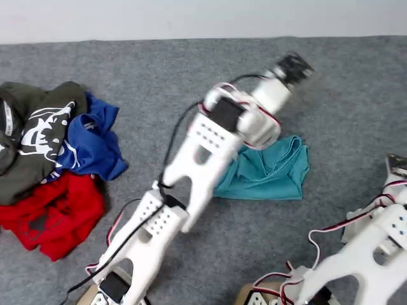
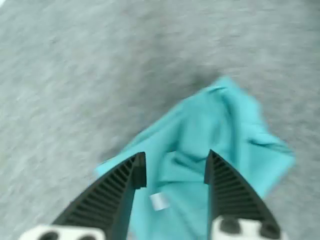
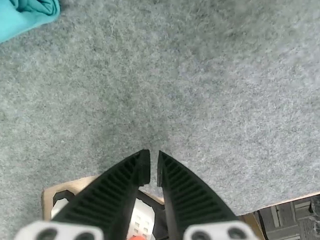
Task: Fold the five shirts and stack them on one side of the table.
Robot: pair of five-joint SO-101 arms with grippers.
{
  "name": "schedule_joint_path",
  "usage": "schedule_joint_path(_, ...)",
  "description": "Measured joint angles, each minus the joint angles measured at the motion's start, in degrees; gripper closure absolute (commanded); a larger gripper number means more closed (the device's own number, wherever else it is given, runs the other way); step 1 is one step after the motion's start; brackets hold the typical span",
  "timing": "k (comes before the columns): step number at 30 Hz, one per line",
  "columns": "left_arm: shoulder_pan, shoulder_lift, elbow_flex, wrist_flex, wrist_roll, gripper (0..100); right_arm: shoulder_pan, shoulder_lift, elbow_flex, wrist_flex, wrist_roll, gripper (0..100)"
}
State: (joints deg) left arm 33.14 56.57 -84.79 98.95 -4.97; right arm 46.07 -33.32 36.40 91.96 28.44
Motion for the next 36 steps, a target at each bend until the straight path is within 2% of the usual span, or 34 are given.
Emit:
schedule_joint_path(4, -2.99, -0.09, 2.73, 0.0, 0.0, 75, 0.0, 0.0, 0.0, 0.0, 0.0, 96.0)
schedule_joint_path(14, -3.16, -0.09, 16.7, 0.09, -1.23, 75, 0.0, 0.0, 0.0, 0.0, 0.0, 96.0)
schedule_joint_path(23, -3.16, -0.09, 19.43, 0.09, -1.32, 74, 0.0, 0.0, 0.0, -1.58, 0.0, 96.0)
schedule_joint_path(29, -1.85, -0.09, 26.55, -0.09, -1.32, 75, 0.0, 0.0, 0.0, -1.58, 0.0, 96.0)
schedule_joint_path(32, -0.88, -0.09, 29.8, -0.09, -1.76, 77, 0.0, 0.0, 0.0, -1.58, 0.0, 96.0)
schedule_joint_path(36, 0.26, -0.18, 30.33, -0.09, -2.11, 86, 0.0, 0.0, 0.0, -1.58, 0.0, 96.0)
